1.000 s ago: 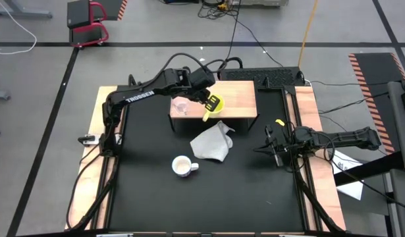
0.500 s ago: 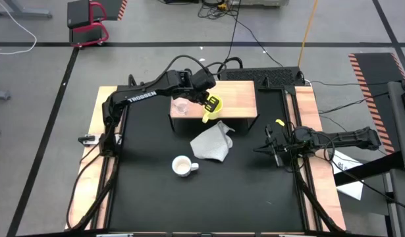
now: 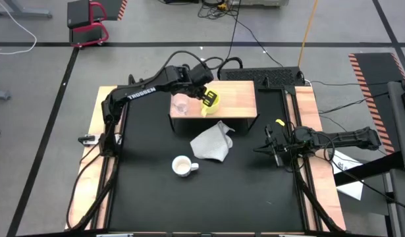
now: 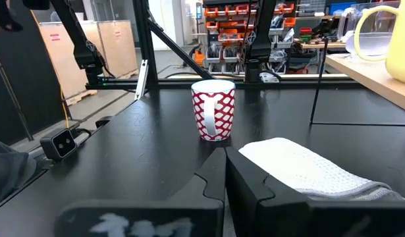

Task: Stack small to large cups/mugs on shelf
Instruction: Put the yellow mug on the shelf, then move the red pattern white mug near the shelf

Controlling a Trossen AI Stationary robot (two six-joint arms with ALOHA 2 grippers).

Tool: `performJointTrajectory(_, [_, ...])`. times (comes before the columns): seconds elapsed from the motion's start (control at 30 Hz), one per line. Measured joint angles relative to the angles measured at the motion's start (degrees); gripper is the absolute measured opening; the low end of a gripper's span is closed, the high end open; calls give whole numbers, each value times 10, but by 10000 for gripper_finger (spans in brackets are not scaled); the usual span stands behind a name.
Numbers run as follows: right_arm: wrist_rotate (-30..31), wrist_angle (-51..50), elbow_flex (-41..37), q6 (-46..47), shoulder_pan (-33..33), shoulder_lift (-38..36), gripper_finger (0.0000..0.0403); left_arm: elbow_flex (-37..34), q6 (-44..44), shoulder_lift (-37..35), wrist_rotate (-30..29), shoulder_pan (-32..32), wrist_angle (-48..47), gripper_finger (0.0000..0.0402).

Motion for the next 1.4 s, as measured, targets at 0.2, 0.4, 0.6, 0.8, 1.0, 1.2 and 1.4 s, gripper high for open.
performJointTrajectory(0.2, [0, 0, 0, -1, 0, 0, 0, 0, 4, 0, 0, 4, -2, 0])
performJointTrajectory(0.4, [0, 0, 0, 0, 0, 0, 0, 0, 15, 0, 0, 5, -2, 0])
performJointTrajectory(0.6, [0, 0, 0, 0, 0, 0, 0, 0, 15, 0, 2, 5, -1, 1])
performJointTrajectory(0.8, [0, 0, 0, 0, 0, 0, 0, 0, 15, 0, 6, 4, 1, 10])
performJointTrajectory(1.0, [0, 0, 0, 0, 0, 0, 0, 0, 15, 0, 7, 4, 2, 44])
performJointTrajectory(1.2, [0, 0, 0, 0, 0, 0, 0, 0, 22, 0, 7, 4, 3, 73])
performJointTrajectory(1.4, [0, 0, 0, 4, 0, 0, 0, 5, 36, 0, 13, 4, 1, 96])
